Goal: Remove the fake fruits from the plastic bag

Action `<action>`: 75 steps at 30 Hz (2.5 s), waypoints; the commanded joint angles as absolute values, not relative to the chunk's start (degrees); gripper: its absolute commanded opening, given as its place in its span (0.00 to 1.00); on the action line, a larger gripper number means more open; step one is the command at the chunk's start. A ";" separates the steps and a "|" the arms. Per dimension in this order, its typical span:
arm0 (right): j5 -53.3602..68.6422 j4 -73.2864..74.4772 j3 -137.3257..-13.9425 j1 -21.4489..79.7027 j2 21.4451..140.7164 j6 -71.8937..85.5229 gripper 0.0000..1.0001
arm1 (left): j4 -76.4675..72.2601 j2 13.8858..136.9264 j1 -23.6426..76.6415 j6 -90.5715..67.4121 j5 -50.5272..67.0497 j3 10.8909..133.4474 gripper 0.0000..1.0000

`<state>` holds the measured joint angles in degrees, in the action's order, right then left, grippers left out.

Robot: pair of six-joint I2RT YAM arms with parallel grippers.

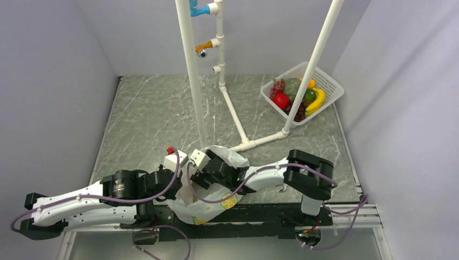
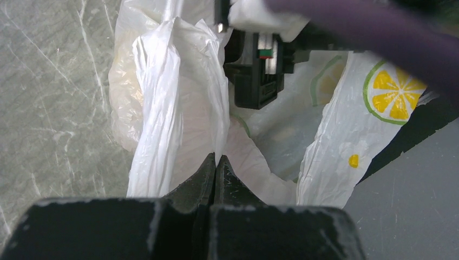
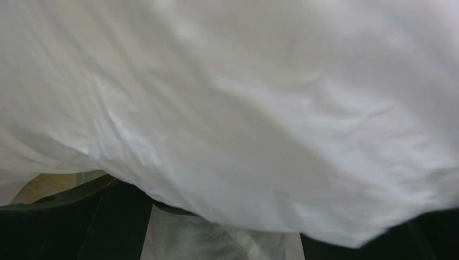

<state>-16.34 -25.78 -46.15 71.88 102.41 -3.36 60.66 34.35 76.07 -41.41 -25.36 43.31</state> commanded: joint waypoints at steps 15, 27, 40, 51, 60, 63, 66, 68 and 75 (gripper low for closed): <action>-2.20 -8.49 -41.59 71.89 80.56 3.22 0.23 | 59.85 34.22 76.53 -42.25 -26.11 44.76 0.00; 9.37 -0.27 -44.58 71.78 71.72 3.78 0.12 | 59.85 34.07 76.55 -42.35 -26.20 44.82 0.00; 7.81 6.84 -57.82 71.19 65.40 3.41 0.04 | 60.02 34.36 76.55 -42.47 -26.30 44.80 0.00; -28.88 4.01 -54.59 67.03 57.67 5.75 0.05 | 59.94 34.90 76.55 -42.27 -26.07 44.88 0.00; -34.23 6.28 -48.86 56.83 53.09 11.87 0.00 | 59.95 34.39 76.56 -42.46 -26.34 44.81 0.00; -35.97 7.64 -46.53 52.42 52.04 16.09 0.00 | 59.94 34.76 76.52 -42.21 -26.17 44.85 0.00; -37.43 10.70 -44.14 46.81 51.69 23.77 0.00 | 59.94 34.89 76.62 -42.10 -26.06 44.88 0.00; -35.48 12.46 -42.48 42.15 51.40 28.56 0.00 | 59.94 34.72 76.62 -42.19 -26.09 44.86 0.00; -17.19 10.01 -33.67 23.64 47.18 40.45 0.00 | 59.77 33.67 76.64 -42.28 -26.03 44.71 0.00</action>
